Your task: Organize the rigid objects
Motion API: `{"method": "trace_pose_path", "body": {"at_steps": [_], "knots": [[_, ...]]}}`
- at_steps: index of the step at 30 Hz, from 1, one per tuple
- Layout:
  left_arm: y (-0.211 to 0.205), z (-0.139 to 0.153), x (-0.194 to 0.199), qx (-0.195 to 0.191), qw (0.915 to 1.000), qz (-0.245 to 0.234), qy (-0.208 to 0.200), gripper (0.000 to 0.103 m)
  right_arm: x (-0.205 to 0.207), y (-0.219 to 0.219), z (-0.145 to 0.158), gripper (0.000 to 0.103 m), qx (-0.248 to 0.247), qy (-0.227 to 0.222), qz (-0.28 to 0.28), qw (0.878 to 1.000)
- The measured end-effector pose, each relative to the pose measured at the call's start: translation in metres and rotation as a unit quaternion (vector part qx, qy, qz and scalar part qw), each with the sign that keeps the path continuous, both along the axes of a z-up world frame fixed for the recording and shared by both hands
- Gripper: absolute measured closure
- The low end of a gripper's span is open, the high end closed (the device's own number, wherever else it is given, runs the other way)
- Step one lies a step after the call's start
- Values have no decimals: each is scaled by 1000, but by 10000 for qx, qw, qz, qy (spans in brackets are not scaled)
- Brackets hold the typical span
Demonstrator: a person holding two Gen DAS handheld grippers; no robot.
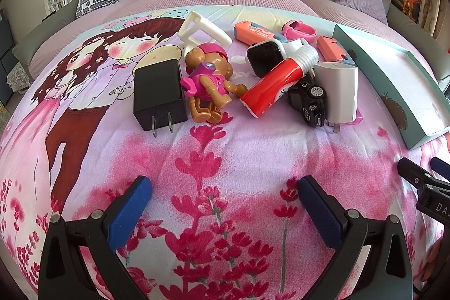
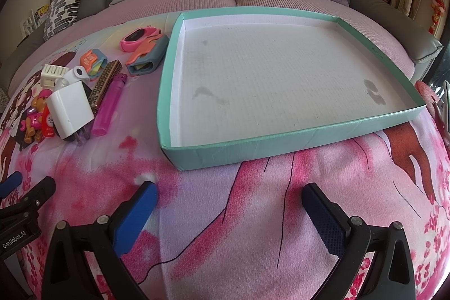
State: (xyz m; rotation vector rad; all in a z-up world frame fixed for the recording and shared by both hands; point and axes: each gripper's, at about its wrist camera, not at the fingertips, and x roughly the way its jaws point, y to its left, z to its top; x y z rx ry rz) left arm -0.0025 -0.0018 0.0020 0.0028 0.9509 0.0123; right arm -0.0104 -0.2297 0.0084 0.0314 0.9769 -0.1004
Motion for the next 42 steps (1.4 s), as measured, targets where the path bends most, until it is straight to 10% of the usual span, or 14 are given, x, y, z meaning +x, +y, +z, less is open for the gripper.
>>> {"method": "trace_pose_path", "body": {"at_steps": [22, 27, 42], "knots": [[1, 0, 1, -36, 10000, -30, 18, 0, 7, -2, 5, 0, 106, 336, 3, 9994], [3, 6, 0, -35, 9989, -421, 179, 0, 6, -1, 40, 0, 82, -161, -12, 9998], [47, 154, 48, -144, 9918, -79, -1271, 0, 35, 41, 134, 0, 591, -1381, 569, 9870]]}}
